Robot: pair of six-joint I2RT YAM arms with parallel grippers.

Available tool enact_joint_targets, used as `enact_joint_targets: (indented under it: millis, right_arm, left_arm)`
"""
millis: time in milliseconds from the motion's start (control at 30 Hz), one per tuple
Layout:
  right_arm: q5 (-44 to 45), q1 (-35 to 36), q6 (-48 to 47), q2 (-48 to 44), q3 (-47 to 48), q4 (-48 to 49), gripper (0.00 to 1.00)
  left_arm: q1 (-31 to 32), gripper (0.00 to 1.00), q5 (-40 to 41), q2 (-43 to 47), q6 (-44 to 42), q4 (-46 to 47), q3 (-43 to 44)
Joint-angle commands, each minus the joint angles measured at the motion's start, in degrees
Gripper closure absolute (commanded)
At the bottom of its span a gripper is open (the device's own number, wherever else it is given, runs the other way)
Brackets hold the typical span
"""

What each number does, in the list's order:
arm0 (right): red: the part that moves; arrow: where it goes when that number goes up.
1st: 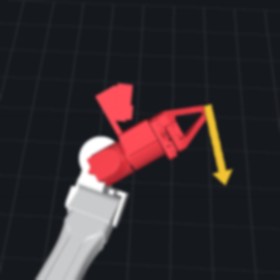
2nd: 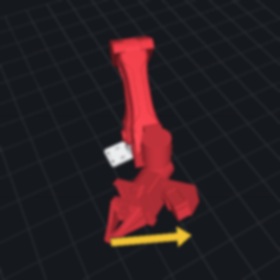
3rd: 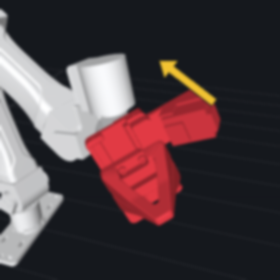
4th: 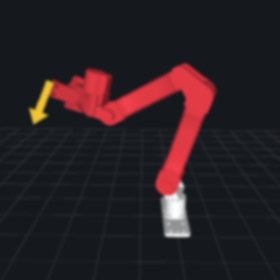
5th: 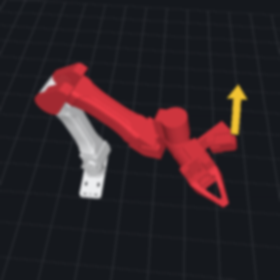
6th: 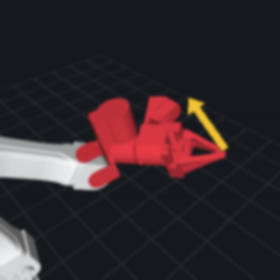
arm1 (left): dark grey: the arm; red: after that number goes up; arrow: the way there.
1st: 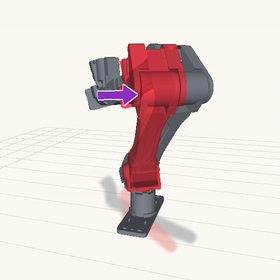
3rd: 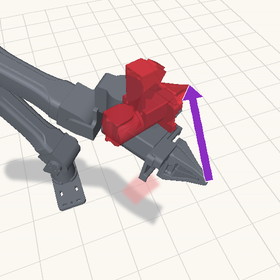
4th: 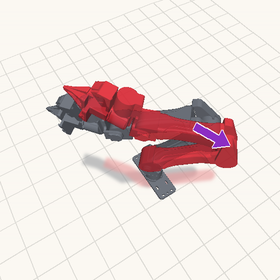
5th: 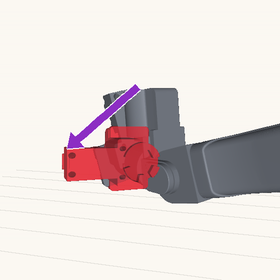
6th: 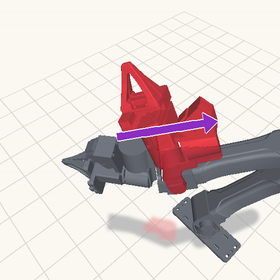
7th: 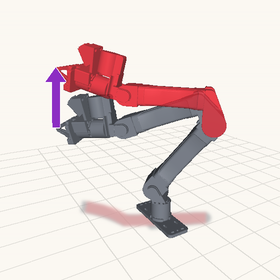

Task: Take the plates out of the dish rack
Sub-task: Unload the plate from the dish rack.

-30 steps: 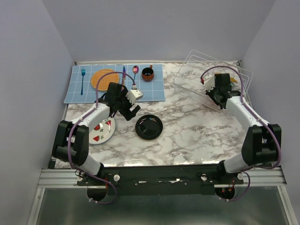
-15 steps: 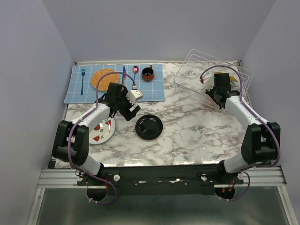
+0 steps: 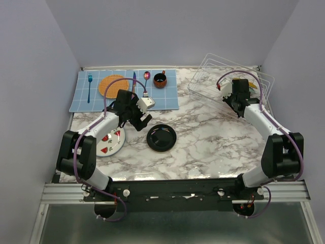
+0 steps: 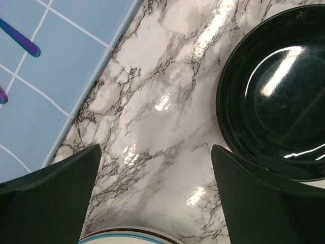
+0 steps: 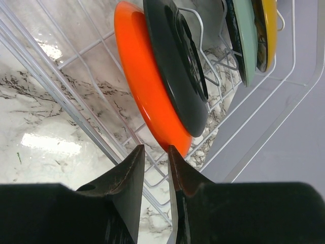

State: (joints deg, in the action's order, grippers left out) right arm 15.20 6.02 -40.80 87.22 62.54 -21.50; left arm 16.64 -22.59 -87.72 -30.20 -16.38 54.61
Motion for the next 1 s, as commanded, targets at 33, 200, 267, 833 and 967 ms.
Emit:
enact_joint_targets:
  millis: [33, 200, 267, 833, 967]
  right_arm:
    - [-0.08, 0.13, -0.07, -1.26, -0.75, 1.28, 0.68]
    - [-0.08, 0.04, 0.01, -2.23, -1.63, 1.28, 0.68]
    - [-0.26, 0.13, 0.19, -2.49, -1.81, 1.02, 0.68]
    - [-0.17, 0.04, -0.60, 2.07, 0.03, 4.09, 0.68]
    - [0.53, 0.04, -1.39, 2.95, -0.31, 5.85, 0.68]
  left_arm:
    - [0.41, 0.01, 0.26, -0.08, -0.39, -0.32, -0.73]
    - [0.41, 0.01, 0.26, -0.43, -0.48, -0.41, -0.64]
    - [0.41, 0.01, 0.26, -0.61, -0.57, -0.41, -0.56]
    - [0.41, 0.01, 0.35, -0.78, -0.74, -0.76, -0.56]
    - [0.41, 0.01, 0.18, -1.05, -0.65, -0.76, -0.47]
